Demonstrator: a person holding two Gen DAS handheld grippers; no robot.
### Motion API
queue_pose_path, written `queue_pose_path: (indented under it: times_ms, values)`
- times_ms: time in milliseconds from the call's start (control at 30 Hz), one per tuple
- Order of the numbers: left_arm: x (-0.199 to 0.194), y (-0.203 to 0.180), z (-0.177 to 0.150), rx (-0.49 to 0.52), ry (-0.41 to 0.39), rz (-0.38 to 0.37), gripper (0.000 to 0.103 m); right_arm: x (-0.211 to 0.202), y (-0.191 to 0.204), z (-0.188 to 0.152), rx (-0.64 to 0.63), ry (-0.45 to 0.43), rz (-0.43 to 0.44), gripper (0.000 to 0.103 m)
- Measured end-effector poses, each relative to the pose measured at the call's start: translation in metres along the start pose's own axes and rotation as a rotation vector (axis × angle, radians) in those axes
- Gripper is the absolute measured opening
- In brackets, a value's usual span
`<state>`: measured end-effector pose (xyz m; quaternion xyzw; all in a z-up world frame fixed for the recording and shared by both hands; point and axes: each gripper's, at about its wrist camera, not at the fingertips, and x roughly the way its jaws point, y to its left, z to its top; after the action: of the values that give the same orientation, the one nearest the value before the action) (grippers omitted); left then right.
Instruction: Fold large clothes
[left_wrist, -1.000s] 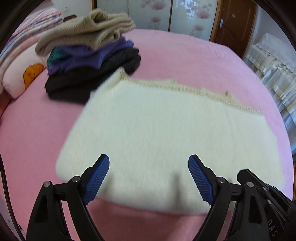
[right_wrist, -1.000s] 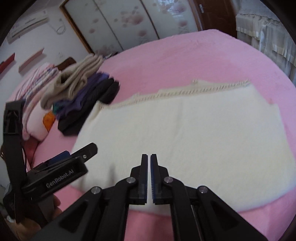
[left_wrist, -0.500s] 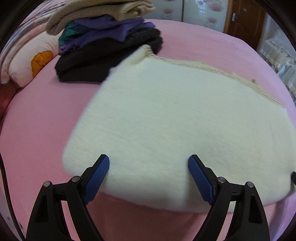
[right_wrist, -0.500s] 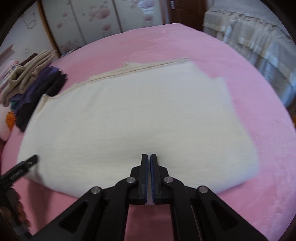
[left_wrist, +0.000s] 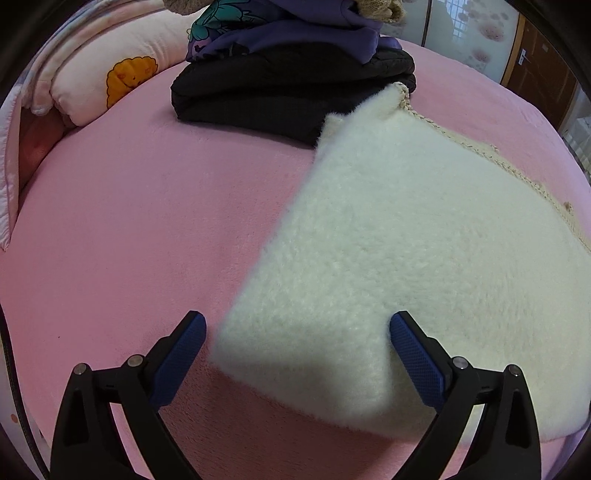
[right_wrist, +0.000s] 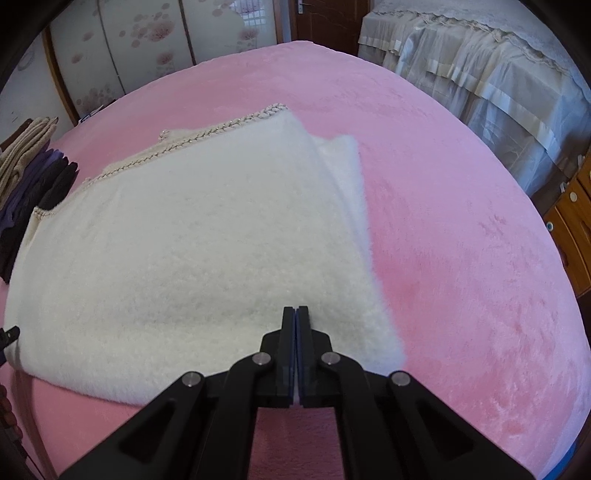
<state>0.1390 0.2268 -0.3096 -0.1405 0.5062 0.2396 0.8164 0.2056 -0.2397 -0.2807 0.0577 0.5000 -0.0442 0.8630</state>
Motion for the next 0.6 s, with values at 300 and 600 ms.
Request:
queue_pose_path:
  times_ms: [300,600]
  values:
    - [-0.008,0.008,0.002,-0.082,0.096,-0.025,0.100,-0.015,0.012,0.003,-0.052,0.068,-0.008,0.005]
    - [-0.072,-0.002,0.003,-0.052,0.134,-0.113,0.100,-0.052,0.035,0.006,0.054,0.208,0.109,0.012]
